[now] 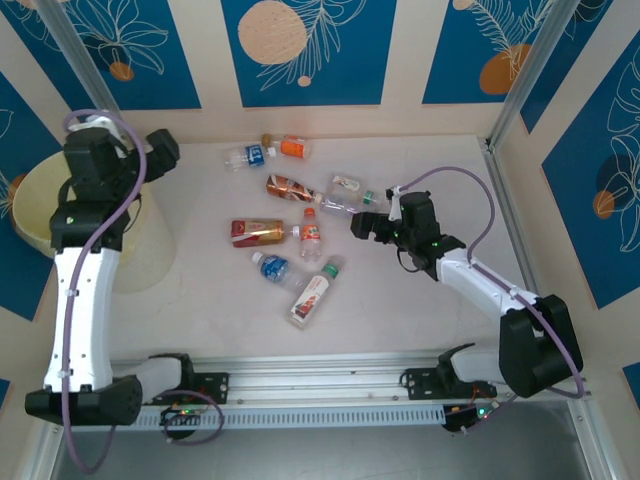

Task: Put the plastic bottles in the bin

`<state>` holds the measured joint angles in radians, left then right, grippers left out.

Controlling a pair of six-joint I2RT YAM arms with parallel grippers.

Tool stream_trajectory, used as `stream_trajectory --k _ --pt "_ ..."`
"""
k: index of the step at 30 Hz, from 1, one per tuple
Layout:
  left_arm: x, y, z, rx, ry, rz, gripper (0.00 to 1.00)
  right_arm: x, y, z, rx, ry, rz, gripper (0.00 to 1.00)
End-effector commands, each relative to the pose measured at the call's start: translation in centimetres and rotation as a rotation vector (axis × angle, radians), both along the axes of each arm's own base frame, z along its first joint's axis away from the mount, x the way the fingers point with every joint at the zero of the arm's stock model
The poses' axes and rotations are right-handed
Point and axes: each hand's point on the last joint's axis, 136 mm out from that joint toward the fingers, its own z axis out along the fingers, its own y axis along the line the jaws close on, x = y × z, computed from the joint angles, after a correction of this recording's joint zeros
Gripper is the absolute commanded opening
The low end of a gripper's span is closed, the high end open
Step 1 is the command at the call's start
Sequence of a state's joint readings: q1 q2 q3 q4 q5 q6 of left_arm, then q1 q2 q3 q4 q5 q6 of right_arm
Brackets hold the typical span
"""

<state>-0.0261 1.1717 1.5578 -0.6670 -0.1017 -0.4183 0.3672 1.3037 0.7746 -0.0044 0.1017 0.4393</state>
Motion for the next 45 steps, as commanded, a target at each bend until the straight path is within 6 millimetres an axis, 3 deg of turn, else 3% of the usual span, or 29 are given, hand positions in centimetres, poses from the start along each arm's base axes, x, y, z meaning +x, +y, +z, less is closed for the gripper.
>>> stream_trajectory --k 1,7,14,19,25,35,41,45 --pt "1.2 -2.9 -0.5 0.032 0.016 -0.071 1.00 0.7 0.8 0.7 -0.071 -0.019 0.088 0.99" --pt "2.5 -9.0 -3.4 -0.018 0.064 -0.264 1.00 1.1 1.1 -2.4 -0.302 0.086 0.300 0.99" --pt "1.4 -11.7 -7.6 -0.074 0.127 -0.420 1.00 3.5 1.3 -4.3 -0.457 0.087 0.526 1.00" --pt "-0.1 -10.8 -9.5 -0.011 0.153 -0.413 1.00 6.3 2.3 -5.6 -0.567 0.027 0.690 0.99" --pt "-1.2 -10.3 -9.7 0.034 0.111 -0.421 1.00 8.5 3.3 -7.5 -0.602 0.060 0.766 0.98" --pt "-1.4 -9.1 -10.3 0.091 0.113 -0.375 1.00 5.6 4.4 -9.6 -0.603 0.112 0.833 0.96" --pt "-1.0 -9.4 -10.9 0.075 0.134 -0.380 1.00 6.4 2.9 -11.8 -0.736 0.144 0.769 0.92" --pt "-0.8 -9.3 -11.3 0.066 0.150 -0.372 1.00 6.3 2.8 -12.1 -0.754 0.152 0.752 0.84"
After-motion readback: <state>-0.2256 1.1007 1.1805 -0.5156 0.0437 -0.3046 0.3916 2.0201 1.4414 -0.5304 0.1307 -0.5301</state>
